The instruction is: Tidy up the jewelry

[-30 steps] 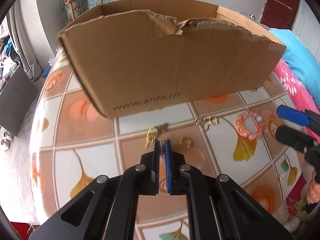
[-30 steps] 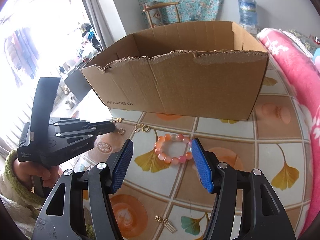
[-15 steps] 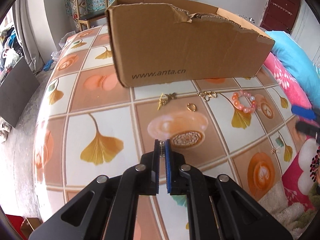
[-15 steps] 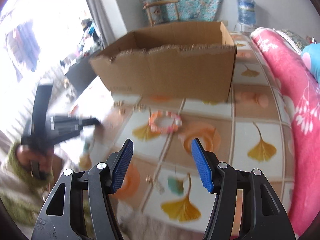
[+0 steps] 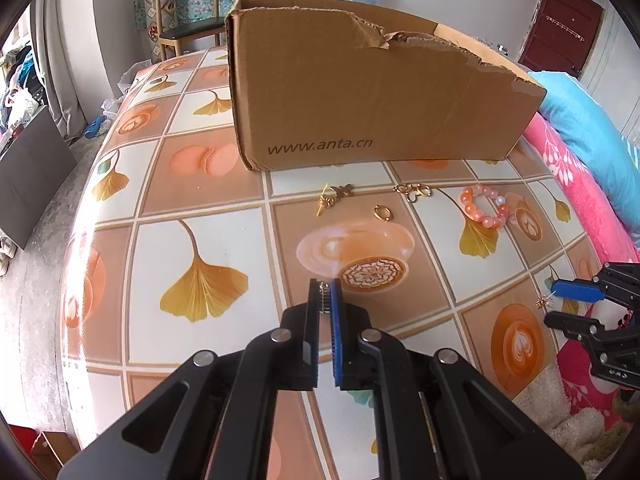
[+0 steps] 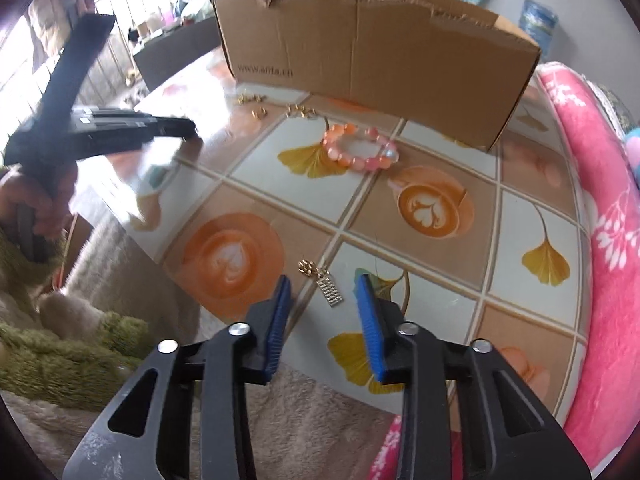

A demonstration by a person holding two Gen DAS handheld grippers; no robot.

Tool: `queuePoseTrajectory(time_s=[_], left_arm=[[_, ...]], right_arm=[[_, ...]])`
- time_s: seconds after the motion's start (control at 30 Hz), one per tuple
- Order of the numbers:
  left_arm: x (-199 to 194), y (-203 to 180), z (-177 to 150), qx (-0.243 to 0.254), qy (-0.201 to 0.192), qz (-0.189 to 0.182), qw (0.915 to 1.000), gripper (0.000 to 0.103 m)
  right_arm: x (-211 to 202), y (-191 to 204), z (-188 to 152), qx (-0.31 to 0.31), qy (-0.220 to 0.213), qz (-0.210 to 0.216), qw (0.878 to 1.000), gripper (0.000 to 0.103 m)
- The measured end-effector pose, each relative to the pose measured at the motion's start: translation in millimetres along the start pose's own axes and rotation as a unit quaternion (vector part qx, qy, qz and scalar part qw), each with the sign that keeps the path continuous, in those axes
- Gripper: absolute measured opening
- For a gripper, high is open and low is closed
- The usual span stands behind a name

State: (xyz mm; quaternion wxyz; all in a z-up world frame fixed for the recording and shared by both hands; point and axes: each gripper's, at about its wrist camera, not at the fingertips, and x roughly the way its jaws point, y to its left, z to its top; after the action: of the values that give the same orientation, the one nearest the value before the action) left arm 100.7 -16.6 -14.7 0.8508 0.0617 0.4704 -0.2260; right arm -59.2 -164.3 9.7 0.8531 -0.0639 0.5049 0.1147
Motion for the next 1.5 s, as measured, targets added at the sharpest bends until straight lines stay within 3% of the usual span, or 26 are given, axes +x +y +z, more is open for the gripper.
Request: queuePoseTrajectory(time_s=[0.2,1.0,1.27,1.5], left_arm=[[-0.4,0.2,0.3,0.001,0.000,-0.002,1.0000,0.005],[-5.1,0.3,-2.2,0.008,-0.008,-0.013,0.9998,0.005],[-33.7,2.5,0.1,0.009,-0.036,-0.019,0.9992,0.005],[-78.4,2.0,16.9,0.016,-0.082,-0.028,0.9961,0.005]], right_arm=[[3.8,-5.4,8.4,0.012,0.005,0.006,1.000,0.006],[-21.5,-12.1,19.8,0.044,-0.035,0.028,0.998,0.005],[-35.3,-17.0,30.9,0.055,-0.069,0.037,0.995,0.005],[-67.4,-19.4,60.1,0.047,-0.131,0.049,0.989,0.005]])
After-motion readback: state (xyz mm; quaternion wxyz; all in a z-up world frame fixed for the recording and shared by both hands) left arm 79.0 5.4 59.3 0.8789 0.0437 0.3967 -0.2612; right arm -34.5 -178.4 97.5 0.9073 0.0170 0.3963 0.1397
